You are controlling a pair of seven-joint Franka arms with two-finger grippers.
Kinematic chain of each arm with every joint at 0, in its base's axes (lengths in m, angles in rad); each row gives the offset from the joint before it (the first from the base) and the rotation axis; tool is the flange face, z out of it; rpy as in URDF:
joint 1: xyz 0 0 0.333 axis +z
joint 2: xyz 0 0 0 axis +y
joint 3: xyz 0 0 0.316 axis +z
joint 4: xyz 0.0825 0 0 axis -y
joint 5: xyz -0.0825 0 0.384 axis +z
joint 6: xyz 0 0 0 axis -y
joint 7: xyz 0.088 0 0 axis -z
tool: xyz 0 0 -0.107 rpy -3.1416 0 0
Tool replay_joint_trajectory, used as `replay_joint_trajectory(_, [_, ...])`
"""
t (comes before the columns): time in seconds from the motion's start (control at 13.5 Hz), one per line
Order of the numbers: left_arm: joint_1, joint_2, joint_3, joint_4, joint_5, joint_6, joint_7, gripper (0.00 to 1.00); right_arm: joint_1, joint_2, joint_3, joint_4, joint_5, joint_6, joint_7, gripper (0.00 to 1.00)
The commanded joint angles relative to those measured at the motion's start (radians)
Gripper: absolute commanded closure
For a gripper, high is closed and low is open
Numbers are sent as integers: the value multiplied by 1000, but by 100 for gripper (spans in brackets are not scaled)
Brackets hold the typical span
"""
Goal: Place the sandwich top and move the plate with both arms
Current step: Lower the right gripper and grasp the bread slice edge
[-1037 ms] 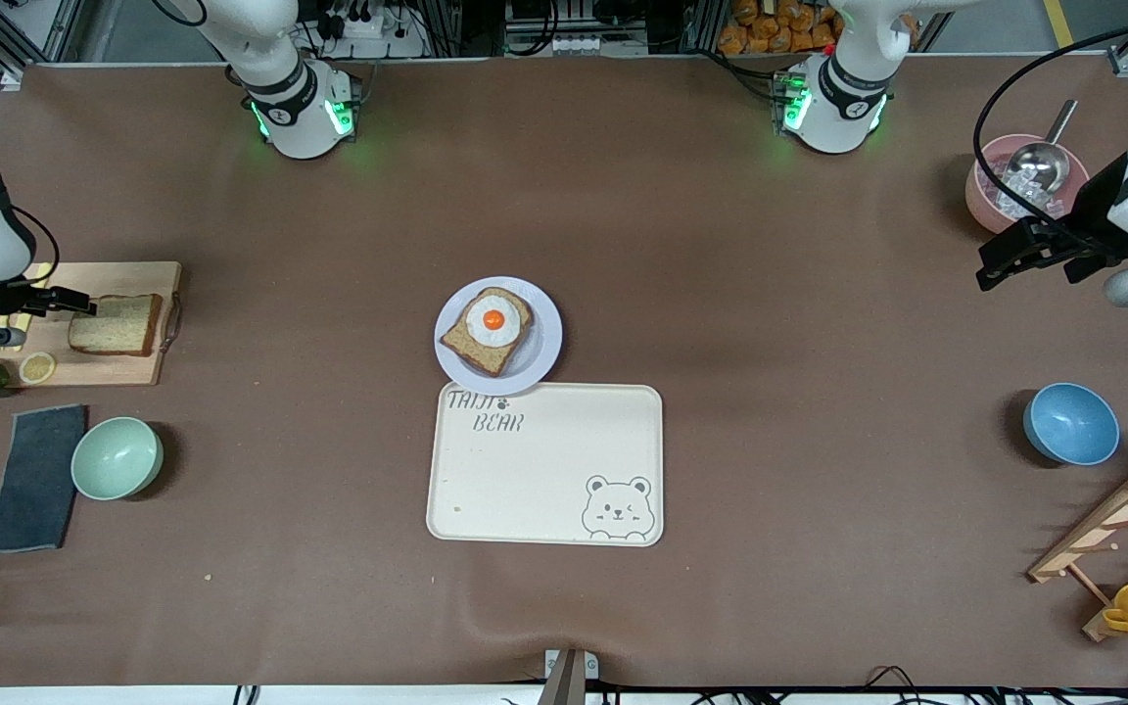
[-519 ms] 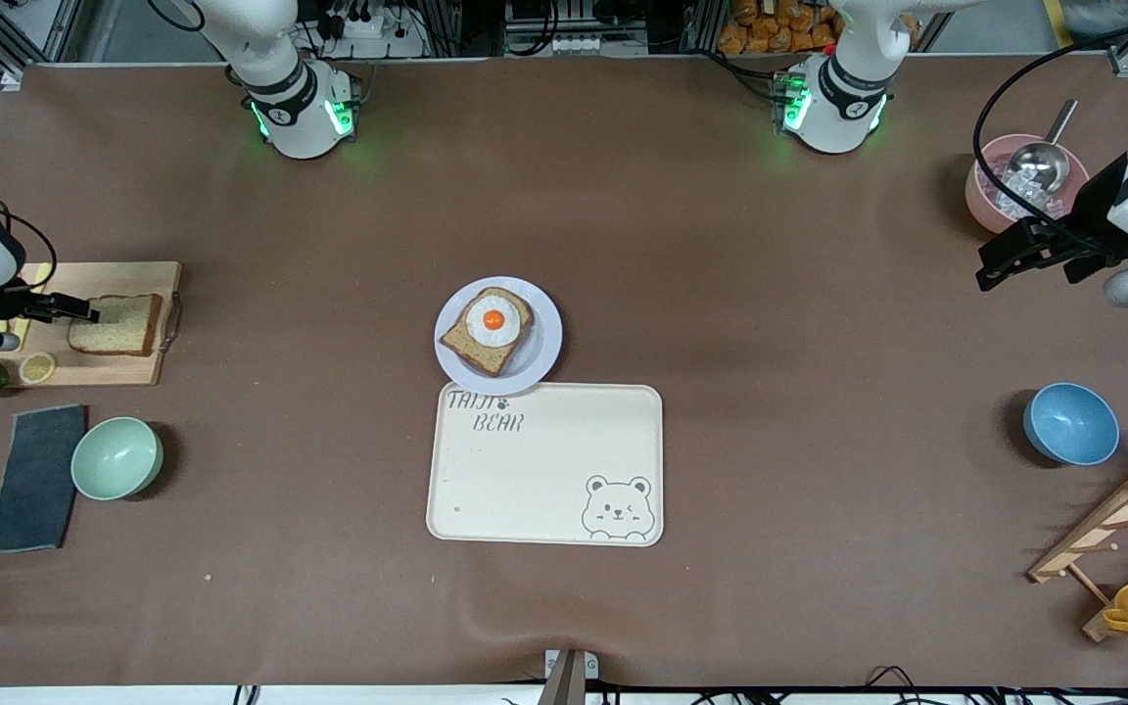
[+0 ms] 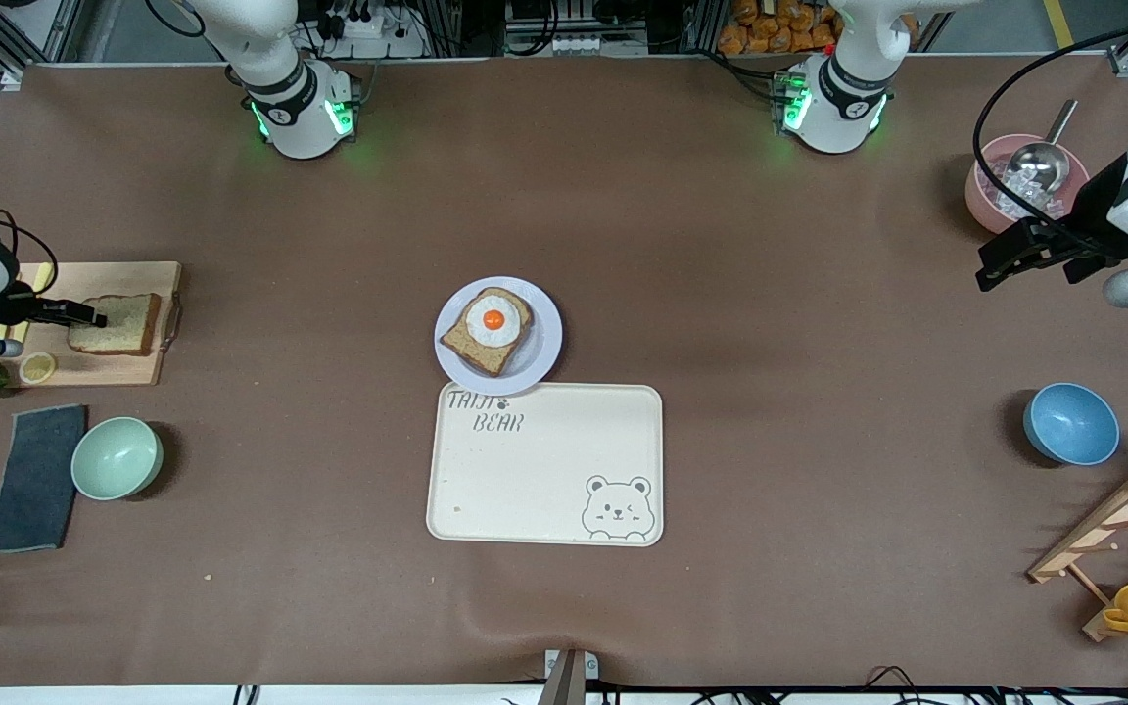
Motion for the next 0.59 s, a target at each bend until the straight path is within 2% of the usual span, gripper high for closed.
replay_joint_trajectory(0.0, [1, 3, -6, 12, 19, -8, -20, 0, -20, 19, 4, 18, 7, 9, -11, 100])
replay_joint_trajectory(0.3, [1, 3, -6, 12, 19, -8, -22, 0, -18, 14, 4, 41, 5, -13, -14, 100])
replay_joint_trajectory(0.52, [1, 3, -6, 12, 17, -8, -19, 0, -18, 15, 4, 117, 5, -129, -23, 100])
